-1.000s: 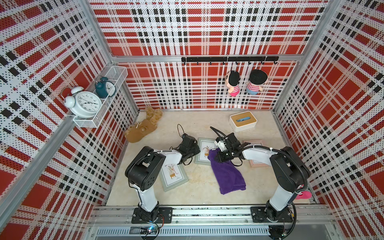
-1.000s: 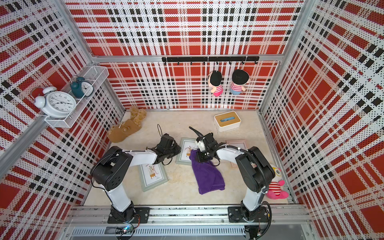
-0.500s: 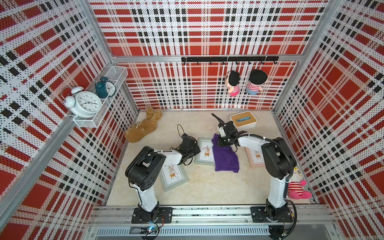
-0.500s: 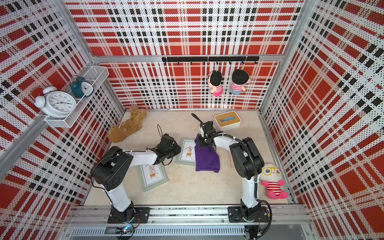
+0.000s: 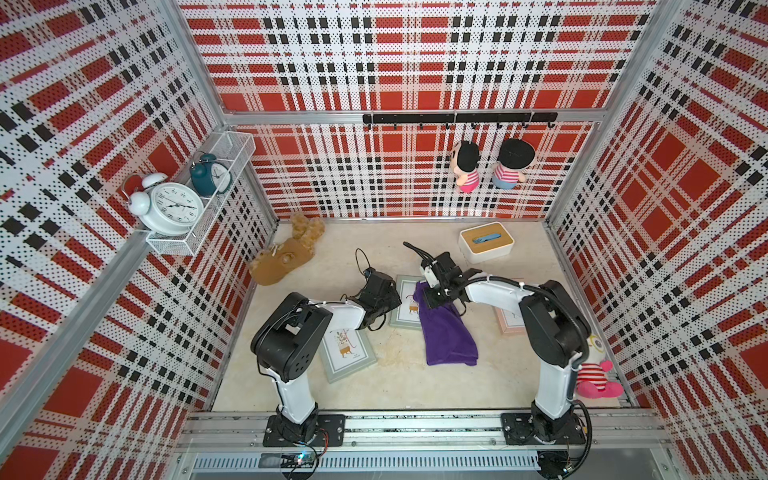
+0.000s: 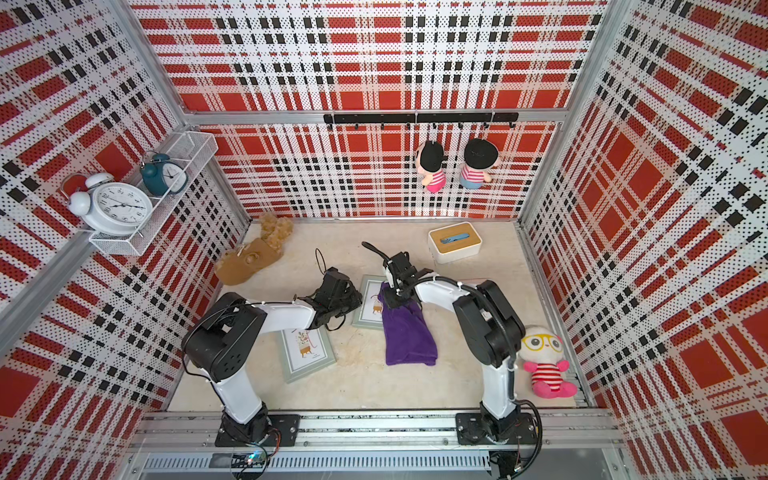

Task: Wipe the picture frame with a cloth
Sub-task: Wipe the dirt from the picture frame.

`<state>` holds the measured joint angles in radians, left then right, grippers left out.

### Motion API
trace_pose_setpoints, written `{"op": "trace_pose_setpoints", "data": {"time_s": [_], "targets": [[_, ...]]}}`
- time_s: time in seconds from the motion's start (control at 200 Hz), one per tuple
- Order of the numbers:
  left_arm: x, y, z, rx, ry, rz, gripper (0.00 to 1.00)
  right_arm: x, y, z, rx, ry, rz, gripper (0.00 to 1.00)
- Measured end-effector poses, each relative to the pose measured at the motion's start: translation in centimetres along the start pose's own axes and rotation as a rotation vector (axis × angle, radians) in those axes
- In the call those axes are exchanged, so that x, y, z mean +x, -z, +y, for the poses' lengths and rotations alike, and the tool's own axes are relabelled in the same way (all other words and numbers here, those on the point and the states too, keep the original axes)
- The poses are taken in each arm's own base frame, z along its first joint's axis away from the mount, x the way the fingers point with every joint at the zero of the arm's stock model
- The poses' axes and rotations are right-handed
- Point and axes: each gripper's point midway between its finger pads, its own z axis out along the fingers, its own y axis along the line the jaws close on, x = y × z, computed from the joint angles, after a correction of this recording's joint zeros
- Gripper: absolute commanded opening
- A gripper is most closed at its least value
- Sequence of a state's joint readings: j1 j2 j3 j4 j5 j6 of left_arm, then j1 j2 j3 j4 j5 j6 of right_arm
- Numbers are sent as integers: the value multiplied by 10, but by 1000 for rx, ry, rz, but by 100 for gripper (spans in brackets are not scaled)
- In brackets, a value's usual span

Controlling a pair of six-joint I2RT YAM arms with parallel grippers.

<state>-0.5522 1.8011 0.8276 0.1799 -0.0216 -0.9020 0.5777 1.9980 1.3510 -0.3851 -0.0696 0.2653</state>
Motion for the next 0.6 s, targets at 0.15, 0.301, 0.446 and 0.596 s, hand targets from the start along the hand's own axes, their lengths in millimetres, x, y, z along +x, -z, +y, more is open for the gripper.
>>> {"op": "trace_pose_setpoints", "data": {"time_s": [0.15,0.301,0.446,0.596], "targets": [[0,0,0,-2,1,-7,18,-18,-10,-12,10,-22,-16,0],[0,1,0,-4,5,-9,18,10,1,4,-25,-1,-28,0],[1,0,-1,0,6,-7,18,61,27,27,-93,9,-9,0],[2,1,-2,1,4,-7,18,60,32,18,-80,-17,-20,0]]}}
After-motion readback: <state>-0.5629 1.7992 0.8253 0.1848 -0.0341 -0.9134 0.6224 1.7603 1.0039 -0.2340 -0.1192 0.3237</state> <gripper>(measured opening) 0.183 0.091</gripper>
